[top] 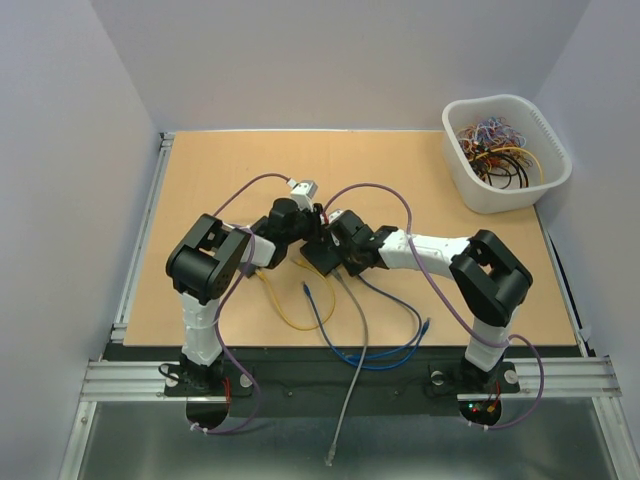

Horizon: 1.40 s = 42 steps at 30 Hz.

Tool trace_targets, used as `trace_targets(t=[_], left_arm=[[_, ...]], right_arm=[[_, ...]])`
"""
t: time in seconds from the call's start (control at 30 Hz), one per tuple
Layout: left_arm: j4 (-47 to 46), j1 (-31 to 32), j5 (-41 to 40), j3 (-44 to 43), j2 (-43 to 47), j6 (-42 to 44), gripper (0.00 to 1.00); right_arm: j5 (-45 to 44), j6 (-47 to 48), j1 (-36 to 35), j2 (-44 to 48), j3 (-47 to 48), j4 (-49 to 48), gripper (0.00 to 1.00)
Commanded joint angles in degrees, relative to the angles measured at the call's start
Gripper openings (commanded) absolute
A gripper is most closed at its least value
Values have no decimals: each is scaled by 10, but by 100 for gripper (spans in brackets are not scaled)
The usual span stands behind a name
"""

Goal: Insert the plug into the switch port

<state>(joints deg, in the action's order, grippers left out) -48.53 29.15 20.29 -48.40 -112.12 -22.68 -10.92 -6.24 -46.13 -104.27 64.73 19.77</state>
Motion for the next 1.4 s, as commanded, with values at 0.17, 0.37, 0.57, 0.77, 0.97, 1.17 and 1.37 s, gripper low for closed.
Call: trace_targets(t=[0.17, 0.37, 0.57, 0.77, 0.97, 1.17, 1.37], left_arm=[[8, 49, 93, 74, -15, -72, 45], [-4, 58, 96, 85, -14, -76, 45], [-35, 76, 107, 99, -14, -91, 45], [-54, 100, 92, 127, -11, -98, 45], [-87, 135, 80, 148, -19, -116, 45], [-126, 159, 86, 163, -36, -137, 45], [-134, 177, 80, 152, -54, -145, 45]], right_arm=[[-8, -8, 13, 14, -8, -148, 0], [-2, -5, 13, 12, -11, -154, 0], [2, 9, 12, 15, -14, -163, 0], [5, 11, 13, -1, 19, -168, 0], [18, 18, 14, -34, 72, -169, 0], [27, 37, 14, -60, 120, -175, 0], [69, 57, 13, -54, 120, -245, 0]])
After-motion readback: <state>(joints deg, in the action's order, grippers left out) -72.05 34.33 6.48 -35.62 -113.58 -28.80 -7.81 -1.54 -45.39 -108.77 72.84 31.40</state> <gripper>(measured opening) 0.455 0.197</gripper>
